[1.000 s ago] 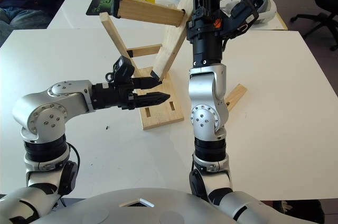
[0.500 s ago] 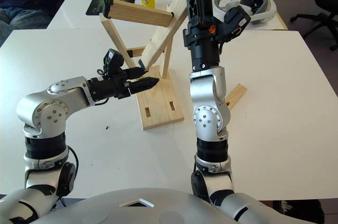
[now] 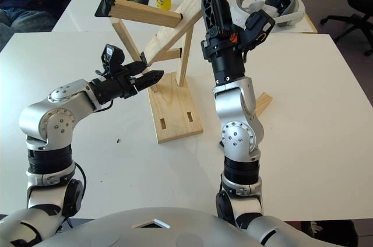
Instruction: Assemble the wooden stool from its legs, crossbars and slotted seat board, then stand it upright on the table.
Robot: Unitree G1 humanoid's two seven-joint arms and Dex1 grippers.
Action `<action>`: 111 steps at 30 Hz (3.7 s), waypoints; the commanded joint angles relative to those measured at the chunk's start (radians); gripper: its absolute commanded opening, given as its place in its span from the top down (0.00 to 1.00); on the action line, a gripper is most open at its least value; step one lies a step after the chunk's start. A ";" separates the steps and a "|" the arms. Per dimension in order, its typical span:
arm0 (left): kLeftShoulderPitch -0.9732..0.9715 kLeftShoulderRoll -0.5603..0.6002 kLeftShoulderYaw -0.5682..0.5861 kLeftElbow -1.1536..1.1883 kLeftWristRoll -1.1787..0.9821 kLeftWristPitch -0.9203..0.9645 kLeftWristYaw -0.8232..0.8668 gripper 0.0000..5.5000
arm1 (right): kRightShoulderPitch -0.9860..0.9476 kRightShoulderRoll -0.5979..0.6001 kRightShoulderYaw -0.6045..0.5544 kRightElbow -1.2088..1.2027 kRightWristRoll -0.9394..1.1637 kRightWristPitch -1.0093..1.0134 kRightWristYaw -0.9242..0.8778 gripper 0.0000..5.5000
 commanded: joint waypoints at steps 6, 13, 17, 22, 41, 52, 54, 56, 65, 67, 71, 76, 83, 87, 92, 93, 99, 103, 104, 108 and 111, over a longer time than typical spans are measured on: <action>0.095 0.037 0.014 -0.055 -0.009 -0.002 0.012 0.37 | -0.034 -0.112 -0.015 -0.106 -0.108 0.007 0.044 0.81; 0.167 0.036 0.033 -0.084 -0.003 -0.011 0.043 0.37 | 0.205 -0.205 0.138 -0.131 -0.307 -0.090 0.192 0.81; 0.183 0.044 0.027 -0.073 0.001 -0.019 0.044 0.37 | 0.324 -0.155 0.226 -0.055 -0.395 -0.197 0.217 0.81; 0.184 0.069 0.013 -0.035 0.008 -0.027 0.021 0.37 | 0.329 -0.081 0.249 0.033 -0.454 -0.315 0.209 0.81; 0.059 0.204 0.179 -0.053 -0.116 -0.027 -0.061 0.37 | 0.211 -0.069 0.180 0.223 -0.525 -0.393 0.252 0.81; 0.171 0.245 0.169 -0.107 -0.166 -0.041 -0.100 0.37 | -0.157 0.019 -0.048 0.118 -0.252 -0.090 0.017 0.81; 0.171 0.240 0.116 -0.128 -0.139 -0.060 -0.091 0.37 | -0.181 0.044 -0.072 0.104 -0.171 -0.017 -0.029 0.81; 0.158 0.220 0.048 -0.158 -0.127 -0.067 -0.085 0.37 | -0.193 0.053 -0.080 0.093 -0.096 0.074 -0.064 0.81; 0.036 0.152 -0.121 -0.193 -0.038 -0.047 0.034 0.37 | -0.185 0.015 0.004 0.058 -0.104 0.184 -0.018 0.81; 0.024 0.129 -0.118 -0.186 -0.041 -0.036 0.064 0.37 | -0.178 0.013 0.022 0.050 -0.119 0.180 -0.005 0.81; 0.030 0.075 -0.131 -0.194 -0.065 -0.011 0.093 0.37 | -0.170 0.008 0.058 0.042 -0.156 0.162 0.027 0.81; 0.034 0.056 -0.149 -0.184 -0.048 -0.012 0.111 0.37 | -0.165 0.016 0.078 0.040 -0.183 0.150 0.047 0.81; 0.034 0.057 -0.149 -0.175 -0.013 -0.023 0.121 0.50 | -0.164 0.022 0.079 0.039 -0.194 0.151 0.058 0.81; 0.031 0.047 -0.143 -0.170 -0.010 -0.024 0.126 0.62 | -0.163 0.024 0.078 0.039 -0.196 0.154 0.059 0.81; 0.022 0.041 -0.136 -0.164 -0.005 -0.026 0.127 0.63 | -0.157 0.020 0.077 0.040 -0.198 0.166 0.056 0.81; 0.021 0.041 -0.135 -0.163 -0.004 -0.027 0.127 0.63 | -0.156 0.018 0.075 0.043 -0.195 0.173 0.055 0.81; 0.019 0.044 -0.124 -0.152 0.005 -0.037 0.127 0.63 | -0.163 -0.003 0.028 0.049 -0.089 0.312 0.051 0.81; 0.020 0.046 -0.125 -0.144 0.020 -0.047 0.123 0.63 | -0.203 -0.097 -0.038 0.062 0.002 0.402 0.122 0.75; 0.021 0.047 -0.125 -0.144 0.023 -0.049 0.122 0.63 | -0.215 -0.118 -0.053 0.069 0.024 0.423 0.137 0.74; 0.026 0.050 -0.128 -0.139 0.035 -0.058 0.116 0.63 | -0.253 -0.191 -0.091 0.095 0.095 0.493 0.197 0.62; 0.029 0.054 -0.130 -0.138 0.037 -0.064 0.103 0.63 | -0.288 -0.256 -0.155 0.132 0.200 0.557 0.269 0.59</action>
